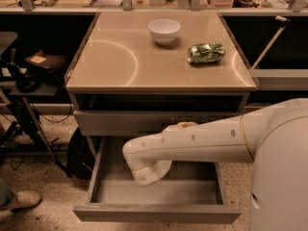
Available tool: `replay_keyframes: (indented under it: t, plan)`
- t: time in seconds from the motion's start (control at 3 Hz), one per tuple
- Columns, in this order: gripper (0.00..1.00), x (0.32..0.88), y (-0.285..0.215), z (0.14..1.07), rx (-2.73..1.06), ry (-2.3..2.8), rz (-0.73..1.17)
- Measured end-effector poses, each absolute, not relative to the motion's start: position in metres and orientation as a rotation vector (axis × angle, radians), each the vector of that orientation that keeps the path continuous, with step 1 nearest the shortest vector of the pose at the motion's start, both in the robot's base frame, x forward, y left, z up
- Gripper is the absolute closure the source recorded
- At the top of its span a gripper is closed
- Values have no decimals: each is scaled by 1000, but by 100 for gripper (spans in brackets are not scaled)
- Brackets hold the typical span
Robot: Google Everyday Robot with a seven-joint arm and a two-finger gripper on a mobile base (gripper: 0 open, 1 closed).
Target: Pick pepsi can from middle drawer and place on counter
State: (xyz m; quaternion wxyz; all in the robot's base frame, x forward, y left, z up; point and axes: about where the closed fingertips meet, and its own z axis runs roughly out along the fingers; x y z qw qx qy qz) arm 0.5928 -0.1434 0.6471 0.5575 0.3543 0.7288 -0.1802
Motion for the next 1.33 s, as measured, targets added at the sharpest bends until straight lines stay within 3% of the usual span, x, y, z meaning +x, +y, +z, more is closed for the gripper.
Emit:
replay_keyframes:
  t: [0.33, 0.67, 1.33]
  plan:
    - [100, 599, -147, 664, 831, 1684, -430]
    - [100, 626, -182, 751, 854, 1493, -451]
    - [100, 639, -215, 779, 913, 1421, -441]
